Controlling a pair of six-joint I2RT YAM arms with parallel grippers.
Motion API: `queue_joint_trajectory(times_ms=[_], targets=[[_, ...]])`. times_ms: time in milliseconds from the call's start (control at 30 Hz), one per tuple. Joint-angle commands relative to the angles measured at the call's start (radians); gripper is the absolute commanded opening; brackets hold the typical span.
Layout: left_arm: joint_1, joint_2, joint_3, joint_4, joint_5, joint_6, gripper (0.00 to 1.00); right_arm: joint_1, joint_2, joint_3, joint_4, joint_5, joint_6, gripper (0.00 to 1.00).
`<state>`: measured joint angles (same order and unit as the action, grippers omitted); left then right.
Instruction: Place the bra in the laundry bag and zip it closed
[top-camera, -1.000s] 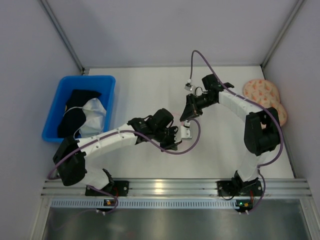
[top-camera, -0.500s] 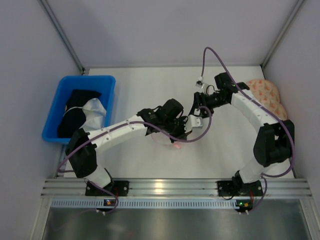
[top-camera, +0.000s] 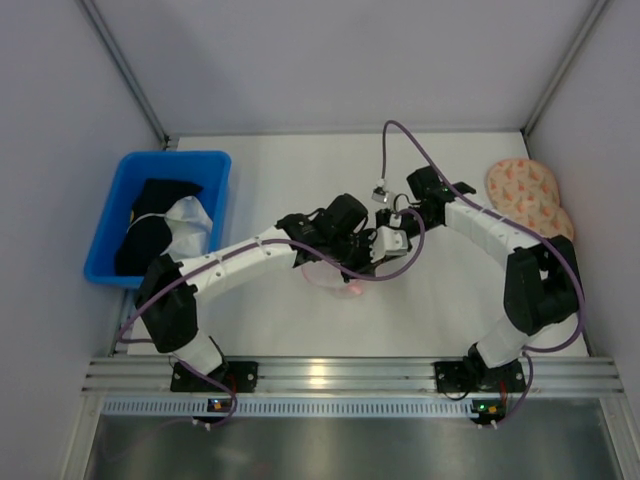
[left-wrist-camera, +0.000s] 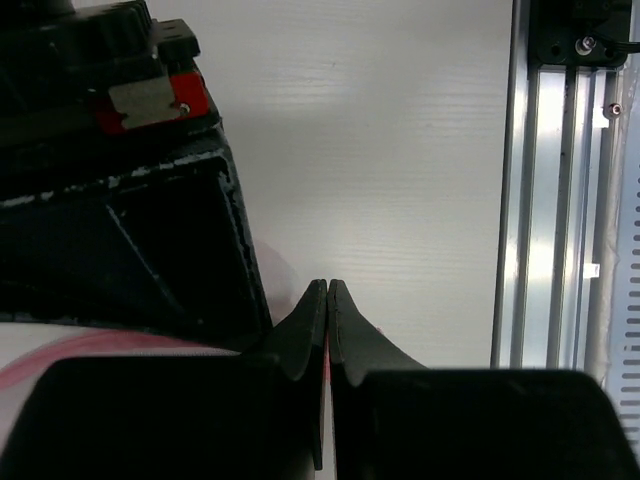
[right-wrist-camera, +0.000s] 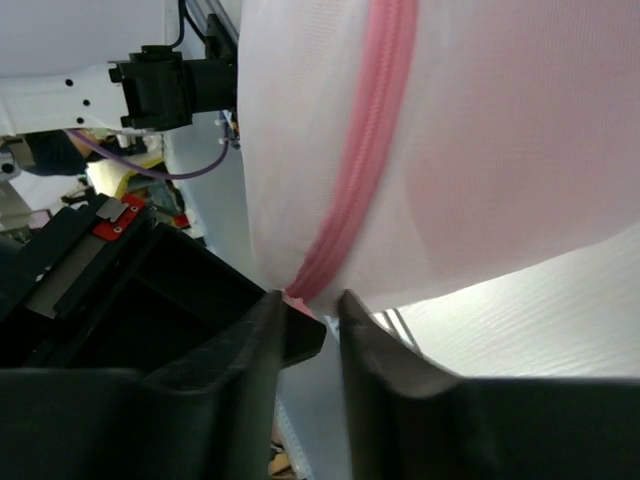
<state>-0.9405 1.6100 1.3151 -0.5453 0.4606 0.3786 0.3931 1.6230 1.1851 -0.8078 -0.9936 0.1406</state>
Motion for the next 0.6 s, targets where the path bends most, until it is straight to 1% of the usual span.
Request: queue_joint_trajectory(times_ms=[0, 67, 100, 167, 400, 567], targets=[[0.006, -0.028, 0.009, 0.025, 0.053, 0.042, 0.00, 0.007, 0.011, 0.042, 0.019, -0.020, -0.010, 0.15], [0.006, -0.045, -0.013, 0.022, 0.053, 0.057, 0.00, 0.001, 0.018, 0.051, 0.015, -0.016, -0.019, 0.02], [0.006, -0.065, -0.036, 0.021, 0.056, 0.075, 0.00, -0.002, 0.020, 0.056, 0.010, -0.014, -0.022, 0.00], [0.006, -0.082, -0.060, -0.004, 0.059, 0.098, 0.00, -0.017, 0.029, 0.067, -0.001, -0.010, -0.035, 0.00], [0.006, -0.189, -0.215, -0.061, 0.029, 0.175, 0.00, -0.051, 0.060, 0.108, -0.033, 0.001, -0.072, 0.00], [0.006, -0.234, -0.277, -0.091, -0.002, 0.232, 0.00, -0.071, 0.080, 0.134, -0.050, 0.019, -0.098, 0.00]])
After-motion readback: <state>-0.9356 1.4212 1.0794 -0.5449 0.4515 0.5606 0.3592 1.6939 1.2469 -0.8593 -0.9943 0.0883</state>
